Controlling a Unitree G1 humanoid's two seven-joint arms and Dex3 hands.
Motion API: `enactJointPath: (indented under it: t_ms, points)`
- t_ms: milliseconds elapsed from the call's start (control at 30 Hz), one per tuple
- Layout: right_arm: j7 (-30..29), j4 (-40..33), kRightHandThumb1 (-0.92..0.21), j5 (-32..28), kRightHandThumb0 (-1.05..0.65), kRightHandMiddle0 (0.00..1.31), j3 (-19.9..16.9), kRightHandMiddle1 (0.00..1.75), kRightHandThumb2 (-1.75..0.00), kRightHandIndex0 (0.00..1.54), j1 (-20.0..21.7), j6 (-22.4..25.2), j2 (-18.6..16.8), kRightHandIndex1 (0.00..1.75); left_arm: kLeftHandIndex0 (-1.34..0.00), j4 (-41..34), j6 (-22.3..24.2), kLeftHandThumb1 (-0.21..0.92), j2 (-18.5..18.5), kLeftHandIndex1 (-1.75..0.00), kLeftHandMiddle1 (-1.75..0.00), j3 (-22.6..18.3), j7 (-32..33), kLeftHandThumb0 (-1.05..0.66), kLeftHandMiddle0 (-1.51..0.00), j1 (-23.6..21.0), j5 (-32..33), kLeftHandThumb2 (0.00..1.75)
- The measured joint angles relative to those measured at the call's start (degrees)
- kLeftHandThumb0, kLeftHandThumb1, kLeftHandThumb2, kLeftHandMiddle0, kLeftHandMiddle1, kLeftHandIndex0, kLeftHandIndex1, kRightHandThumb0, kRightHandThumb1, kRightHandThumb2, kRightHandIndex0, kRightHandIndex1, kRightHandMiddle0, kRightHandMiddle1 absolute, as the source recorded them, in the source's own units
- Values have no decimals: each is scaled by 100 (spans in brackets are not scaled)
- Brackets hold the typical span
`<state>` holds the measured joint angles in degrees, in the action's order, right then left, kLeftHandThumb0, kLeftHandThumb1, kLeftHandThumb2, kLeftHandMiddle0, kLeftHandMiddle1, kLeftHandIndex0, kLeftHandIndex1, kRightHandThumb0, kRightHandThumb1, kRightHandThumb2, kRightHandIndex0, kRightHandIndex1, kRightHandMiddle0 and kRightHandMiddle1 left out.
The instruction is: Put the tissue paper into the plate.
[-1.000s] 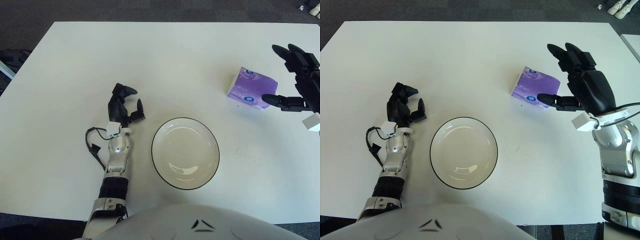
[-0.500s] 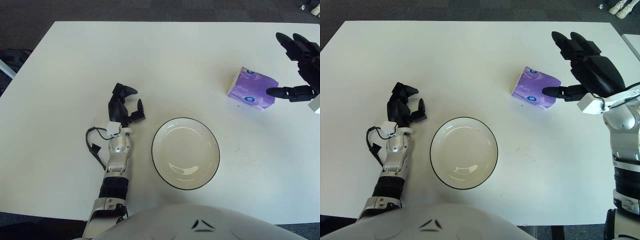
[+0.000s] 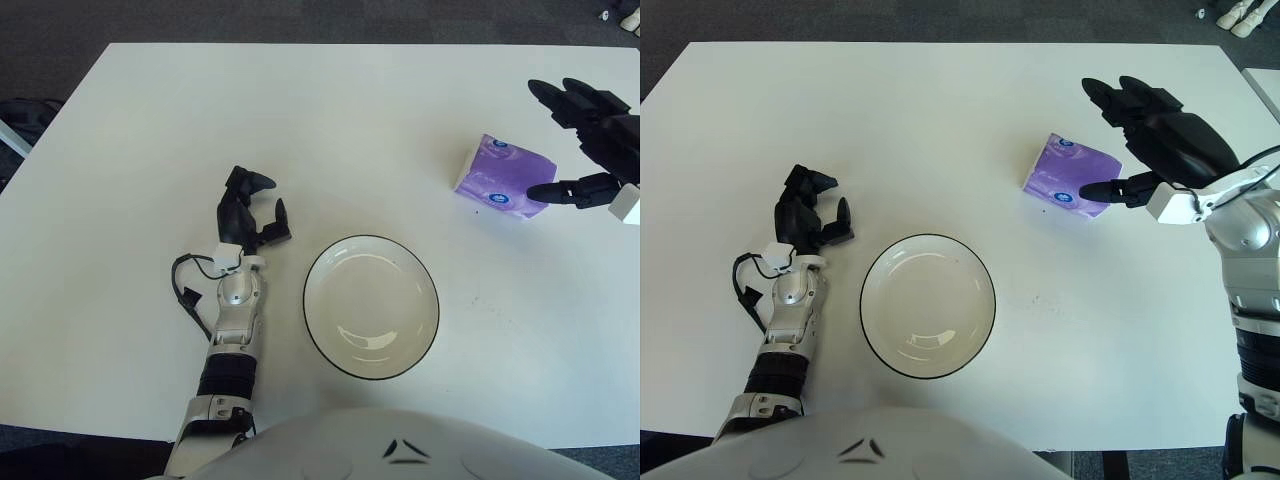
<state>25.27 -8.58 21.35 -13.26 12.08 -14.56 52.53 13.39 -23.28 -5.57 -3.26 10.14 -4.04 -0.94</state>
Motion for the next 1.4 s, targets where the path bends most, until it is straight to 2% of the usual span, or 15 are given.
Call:
enactJointPath:
  t_ms: [233,667,767,867,1033,1133,1400]
  points:
    - [302,560,-69,7,-105,0,584,0,-43,0,760,-96,47,0,-55,4,-79,20,6,-175,-157,26,-27,-1,-70,-6,4,141]
    - [714,809,-63,5,-105,0,1195,0,-42,0,1309,-220,46,0,-55,5,-98,21,7,-175,-157,38,-49,-1,-69,-12,20,139]
    - [728,986,-59,10,-105,0,1348,0,-47,0,1473,-280,16,0,-55,5,-94,21,5,-175,-156,37,-48,-1,-69,-11,18,139]
    - [684,1361,-58,50,-105,0,1533,0,-48,0,1673,-403,-77,0,-55,5,-69,21,0,-175,-156,35,-43,-1,-69,-10,15,138]
    - [380,2463,-56,207,-105,0,1873,0,-49,0,2034,-892,-364,0,-55,2,-91,21,-8,-175,-157,33,-37,-1,-68,-13,14,139]
    - [271,2998,-56,269,-105,0,2009,0,-50,0,2169,-1018,-497,0,-56,1,-111,21,-8,-175,-157,34,-37,-1,-68,-13,13,139]
    - [-25,3597,-57,433,-105,0,2221,0,-51,0,2383,-1373,-657,0,-54,0,-135,23,-8,-175,-158,26,-38,-1,-67,-9,19,137]
